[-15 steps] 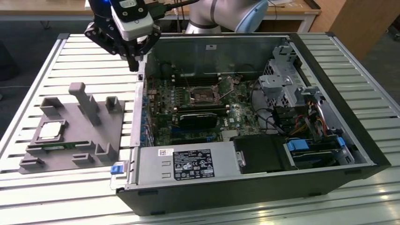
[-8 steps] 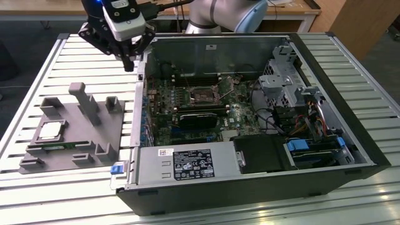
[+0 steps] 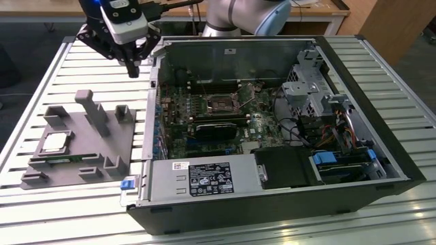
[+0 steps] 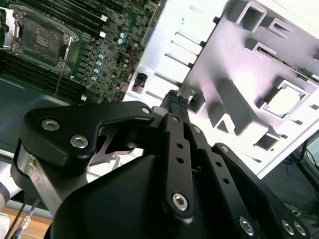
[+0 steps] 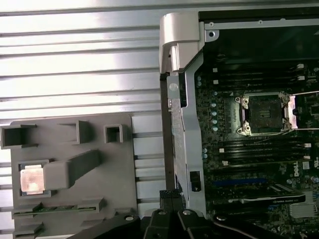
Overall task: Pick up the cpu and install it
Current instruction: 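Reach for the cpu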
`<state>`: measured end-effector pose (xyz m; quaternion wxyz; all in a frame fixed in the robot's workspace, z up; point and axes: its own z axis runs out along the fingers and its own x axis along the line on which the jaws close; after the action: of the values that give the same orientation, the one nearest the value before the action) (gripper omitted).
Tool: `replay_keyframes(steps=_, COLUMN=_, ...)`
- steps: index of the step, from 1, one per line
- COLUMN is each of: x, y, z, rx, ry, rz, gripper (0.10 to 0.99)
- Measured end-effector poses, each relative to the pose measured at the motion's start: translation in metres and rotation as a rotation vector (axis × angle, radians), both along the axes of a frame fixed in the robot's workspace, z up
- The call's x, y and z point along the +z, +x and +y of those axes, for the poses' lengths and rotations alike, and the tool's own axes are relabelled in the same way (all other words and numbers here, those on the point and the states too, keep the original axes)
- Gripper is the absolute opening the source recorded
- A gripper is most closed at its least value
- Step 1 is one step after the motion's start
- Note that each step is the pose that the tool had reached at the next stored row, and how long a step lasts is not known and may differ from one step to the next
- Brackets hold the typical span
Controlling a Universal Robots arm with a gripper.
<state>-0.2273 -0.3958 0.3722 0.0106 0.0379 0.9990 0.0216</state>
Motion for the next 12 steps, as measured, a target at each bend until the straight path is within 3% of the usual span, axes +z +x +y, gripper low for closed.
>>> replay_keyframes(steps=12, x=-0.0013, y=-0.006, z=0.0001, rx=0.0, ry=0.0, rz=0.0, gripper=0.114)
